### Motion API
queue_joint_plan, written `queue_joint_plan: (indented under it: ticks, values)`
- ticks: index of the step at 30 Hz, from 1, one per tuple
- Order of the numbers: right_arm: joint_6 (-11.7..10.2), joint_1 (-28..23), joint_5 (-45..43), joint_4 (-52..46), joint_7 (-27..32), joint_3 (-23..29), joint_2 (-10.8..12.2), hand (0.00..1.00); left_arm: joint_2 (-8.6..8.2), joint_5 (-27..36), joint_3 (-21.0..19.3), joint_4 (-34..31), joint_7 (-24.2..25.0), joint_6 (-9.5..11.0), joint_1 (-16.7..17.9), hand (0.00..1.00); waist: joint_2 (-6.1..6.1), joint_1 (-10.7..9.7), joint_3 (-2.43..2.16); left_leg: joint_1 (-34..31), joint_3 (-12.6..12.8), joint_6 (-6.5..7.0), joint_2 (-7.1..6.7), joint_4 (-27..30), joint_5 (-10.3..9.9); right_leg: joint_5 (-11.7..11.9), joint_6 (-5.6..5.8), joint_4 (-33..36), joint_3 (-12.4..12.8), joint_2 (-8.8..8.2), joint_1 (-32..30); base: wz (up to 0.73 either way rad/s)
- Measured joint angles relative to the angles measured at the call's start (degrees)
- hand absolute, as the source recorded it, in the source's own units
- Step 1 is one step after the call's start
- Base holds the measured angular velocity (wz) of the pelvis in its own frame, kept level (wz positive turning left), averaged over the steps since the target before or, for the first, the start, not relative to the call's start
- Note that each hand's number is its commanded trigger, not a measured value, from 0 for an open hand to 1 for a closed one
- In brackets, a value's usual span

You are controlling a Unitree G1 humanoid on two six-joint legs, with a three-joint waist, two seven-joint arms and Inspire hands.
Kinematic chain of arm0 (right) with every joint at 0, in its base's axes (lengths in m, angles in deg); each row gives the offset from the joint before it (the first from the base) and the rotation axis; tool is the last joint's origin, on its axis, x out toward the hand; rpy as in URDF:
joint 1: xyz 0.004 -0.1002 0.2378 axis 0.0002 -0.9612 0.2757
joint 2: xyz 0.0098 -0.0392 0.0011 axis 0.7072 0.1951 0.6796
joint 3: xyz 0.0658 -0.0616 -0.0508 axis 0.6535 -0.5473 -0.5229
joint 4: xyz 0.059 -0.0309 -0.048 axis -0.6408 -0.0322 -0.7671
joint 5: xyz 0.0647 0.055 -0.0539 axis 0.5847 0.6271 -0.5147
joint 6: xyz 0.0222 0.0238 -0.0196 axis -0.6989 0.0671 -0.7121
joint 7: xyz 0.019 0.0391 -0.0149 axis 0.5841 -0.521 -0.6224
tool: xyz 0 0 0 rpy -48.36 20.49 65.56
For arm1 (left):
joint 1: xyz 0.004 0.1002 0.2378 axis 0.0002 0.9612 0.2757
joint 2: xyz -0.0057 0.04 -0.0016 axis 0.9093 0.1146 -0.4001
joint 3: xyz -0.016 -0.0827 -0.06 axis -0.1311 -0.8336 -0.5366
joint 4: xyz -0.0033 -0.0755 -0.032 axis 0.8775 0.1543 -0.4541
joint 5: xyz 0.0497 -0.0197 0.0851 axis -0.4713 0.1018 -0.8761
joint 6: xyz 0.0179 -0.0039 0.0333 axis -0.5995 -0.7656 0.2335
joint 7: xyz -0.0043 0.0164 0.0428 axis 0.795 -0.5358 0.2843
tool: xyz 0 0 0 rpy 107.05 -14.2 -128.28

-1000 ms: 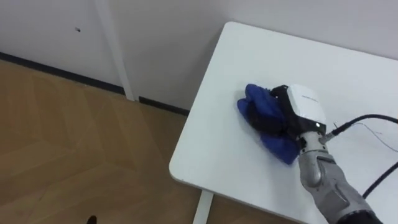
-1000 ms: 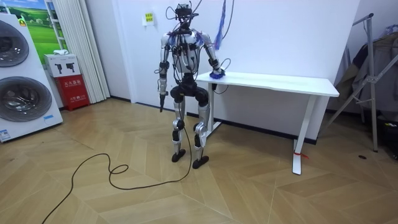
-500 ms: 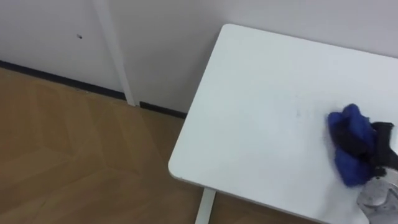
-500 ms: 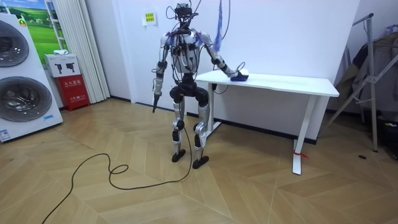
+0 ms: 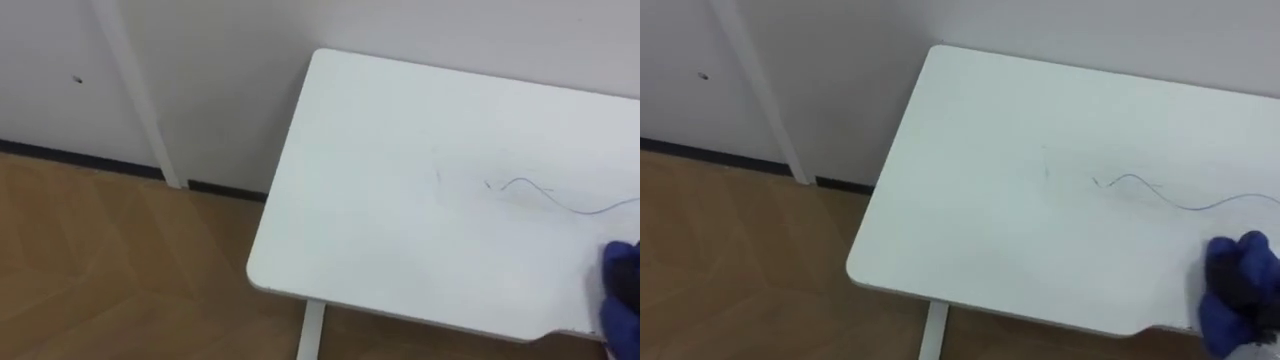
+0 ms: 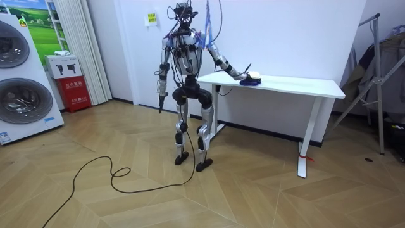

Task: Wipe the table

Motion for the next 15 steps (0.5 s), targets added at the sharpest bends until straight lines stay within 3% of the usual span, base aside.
queue_joint_plan:
  ticks: [2,4,7,10,13,15]
  values:
    - [2.58,1.64,-5.04,-6.45,-1.42,-5.68,0.71,1.00,0.15,-0.52,1.30,1.59,0.04,-0.03,-1.09,0.00,0.11,1.67,0.09,-1.50,0.77,-0.28,0.48,0.32,0.19,0.41,-0.63,0.01,0.11,0.23,-1.76,-0.23]
    - [4.23,7.88,-11.90,-11.35,-4.21,-15.10,2.44,1.00,0.23,-1.78,3.22,4.83,0.18,-1.13,-3.71,0.00,0.06,3.46,0.20,-3.22,0.70,-0.71,0.80,0.47,0.80,0.74,-1.11,0.04,0.02,0.61,-3.42,0.02]
    - [3.95,17.92,-15.93,-12.75,-7.87,-26.85,3.91,1.00,0.29,-2.04,6.68,4.71,0.33,-2.08,-5.90,0.00,-0.54,7.47,0.60,-4.19,0.06,-1.20,1.17,0.40,1.41,0.85,-1.39,-0.25,-0.24,1.16,-4.54,0.16]
    - [3.66,24.69,-16.60,-11.97,-10.31,-31.05,4.33,1.00,0.37,-2.01,7.77,4.50,1.16,-2.74,-7.00,0.00,-1.09,11.43,0.66,-6.30,-2.63,-1.34,0.98,0.60,1.67,0.84,-1.39,-0.33,-2.11,1.14,-5.45,0.46]
    - [2.98,26.83,-13.14,-7.09,-11.78,-32.38,4.31,1.00,0.54,-1.87,8.89,4.45,1.06,-3.12,-6.79,0.00,-1.19,12.32,0.72,-6.78,-5.57,-1.26,0.49,0.84,1.73,0.82,-1.35,-0.31,-3.39,0.94,-4.75,0.64]
    - [2.08,26.83,-9.74,-2.77,-11.92,-32.21,4.31,1.00,0.74,-1.89,9.49,4.46,1.06,-3.12,-6.71,0.00,-1.51,12.72,0.91,-7.05,-6.18,-1.25,0.31,0.79,1.73,0.82,-1.35,-0.37,-3.44,0.83,-4.56,0.36]
